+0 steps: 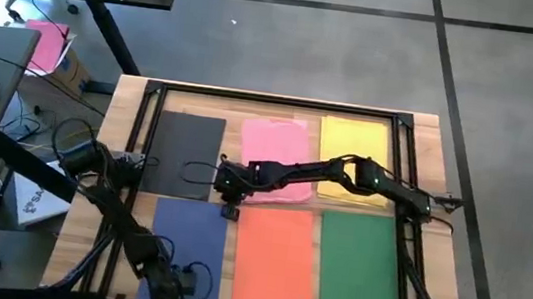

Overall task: Organize paper
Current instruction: Adjust the colored papers

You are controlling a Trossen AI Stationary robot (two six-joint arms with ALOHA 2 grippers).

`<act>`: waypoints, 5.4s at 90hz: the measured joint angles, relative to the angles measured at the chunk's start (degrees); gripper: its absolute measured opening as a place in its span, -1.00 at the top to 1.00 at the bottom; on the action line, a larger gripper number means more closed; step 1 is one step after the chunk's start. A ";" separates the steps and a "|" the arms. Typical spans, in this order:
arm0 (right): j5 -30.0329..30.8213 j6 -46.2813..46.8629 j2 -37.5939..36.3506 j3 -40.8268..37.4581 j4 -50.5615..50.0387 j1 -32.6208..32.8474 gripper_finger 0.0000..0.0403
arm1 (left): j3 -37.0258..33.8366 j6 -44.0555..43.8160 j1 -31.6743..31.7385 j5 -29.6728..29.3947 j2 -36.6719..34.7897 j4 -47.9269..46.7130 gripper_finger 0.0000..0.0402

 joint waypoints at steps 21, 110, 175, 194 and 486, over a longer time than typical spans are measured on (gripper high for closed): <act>-3.39 1.34 0.11 0.00 -0.04 0.12 1.00 | 0.13 -1.90 -0.28 -0.01 0.25 -4.55 1.00; -2.05 -0.65 -0.20 2.03 -3.46 0.99 1.00 | -0.15 -12.00 -3.44 -0.11 -7.22 -11.07 1.00; 2.95 0.22 -28.09 -38.66 5.85 9.08 1.00 | -7.21 -9.04 6.92 -28.70 -9.36 -27.99 1.00; 3.87 9.32 -29.91 -48.66 15.09 11.14 1.00 | -8.74 -13.92 4.78 -27.99 -9.49 -24.63 1.00; 21.80 11.52 -28.09 -50.40 22.84 -7.02 1.00 | -23.71 28.23 57.58 -32.50 -26.23 -15.39 1.00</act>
